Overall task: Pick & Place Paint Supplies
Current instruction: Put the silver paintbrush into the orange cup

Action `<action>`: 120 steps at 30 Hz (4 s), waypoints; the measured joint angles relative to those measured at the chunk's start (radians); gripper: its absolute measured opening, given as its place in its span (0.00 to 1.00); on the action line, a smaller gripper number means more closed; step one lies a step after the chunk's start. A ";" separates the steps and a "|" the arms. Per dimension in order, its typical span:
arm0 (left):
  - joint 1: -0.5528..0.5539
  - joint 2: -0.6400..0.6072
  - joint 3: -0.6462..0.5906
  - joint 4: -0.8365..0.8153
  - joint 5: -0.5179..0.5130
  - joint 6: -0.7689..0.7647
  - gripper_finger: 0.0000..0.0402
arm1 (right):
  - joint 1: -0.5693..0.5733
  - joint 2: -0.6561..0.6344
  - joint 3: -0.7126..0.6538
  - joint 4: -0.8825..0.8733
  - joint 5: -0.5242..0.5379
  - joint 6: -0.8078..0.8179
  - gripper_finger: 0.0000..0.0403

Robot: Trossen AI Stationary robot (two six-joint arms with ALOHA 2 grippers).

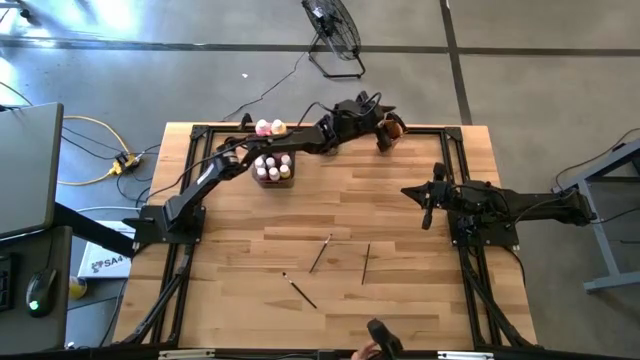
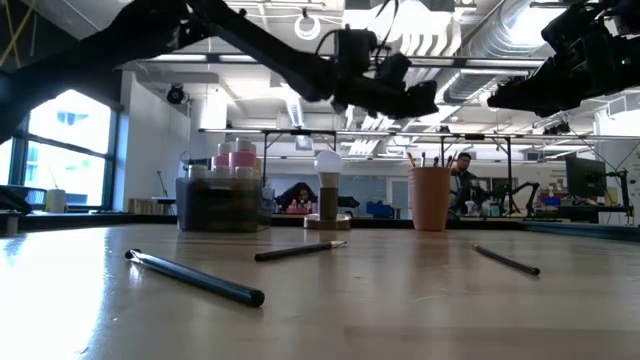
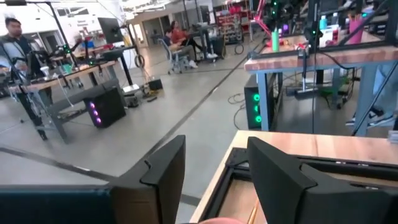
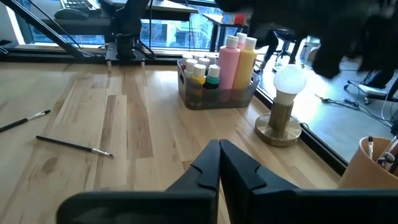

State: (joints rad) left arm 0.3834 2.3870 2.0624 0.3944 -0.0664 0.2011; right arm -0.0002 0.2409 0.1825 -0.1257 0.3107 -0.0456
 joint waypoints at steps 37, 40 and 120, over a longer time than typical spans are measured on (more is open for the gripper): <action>-0.355 -0.410 -0.163 -1.523 -0.134 -0.897 0.42 | 0.000 0.000 0.000 -0.015 0.001 0.000 0.01; -0.367 -0.409 -0.209 -1.476 -0.134 -0.979 0.42 | 0.000 0.000 0.000 -0.015 0.002 -0.001 0.01; -0.451 -0.280 -0.329 -0.986 -0.063 -0.498 0.42 | 0.000 0.011 0.000 0.017 0.001 0.000 0.01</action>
State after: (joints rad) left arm -0.0673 2.1067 1.7333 -0.5911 -0.1291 -0.2966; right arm 0.0000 0.2516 0.1822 -0.1082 0.3117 -0.0457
